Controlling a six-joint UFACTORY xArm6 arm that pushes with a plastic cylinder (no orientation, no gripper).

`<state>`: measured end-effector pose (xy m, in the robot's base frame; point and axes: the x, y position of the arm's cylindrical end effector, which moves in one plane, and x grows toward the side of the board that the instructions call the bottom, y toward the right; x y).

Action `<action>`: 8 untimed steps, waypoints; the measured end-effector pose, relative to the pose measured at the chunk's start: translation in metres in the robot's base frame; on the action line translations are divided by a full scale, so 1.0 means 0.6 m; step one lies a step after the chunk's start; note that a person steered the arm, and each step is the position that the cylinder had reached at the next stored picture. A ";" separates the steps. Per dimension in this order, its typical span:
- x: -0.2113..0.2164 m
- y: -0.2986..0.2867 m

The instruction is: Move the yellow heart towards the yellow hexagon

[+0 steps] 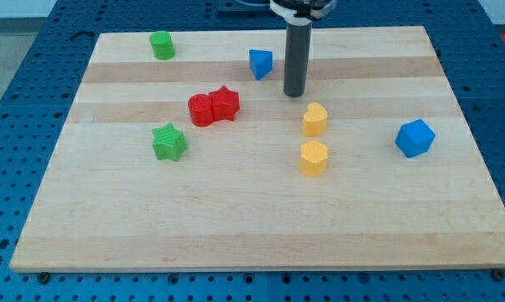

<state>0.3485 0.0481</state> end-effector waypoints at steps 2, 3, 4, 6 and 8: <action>0.007 0.000; 0.022 0.000; 0.027 0.001; 0.031 0.035; 0.037 0.035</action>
<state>0.3706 0.0689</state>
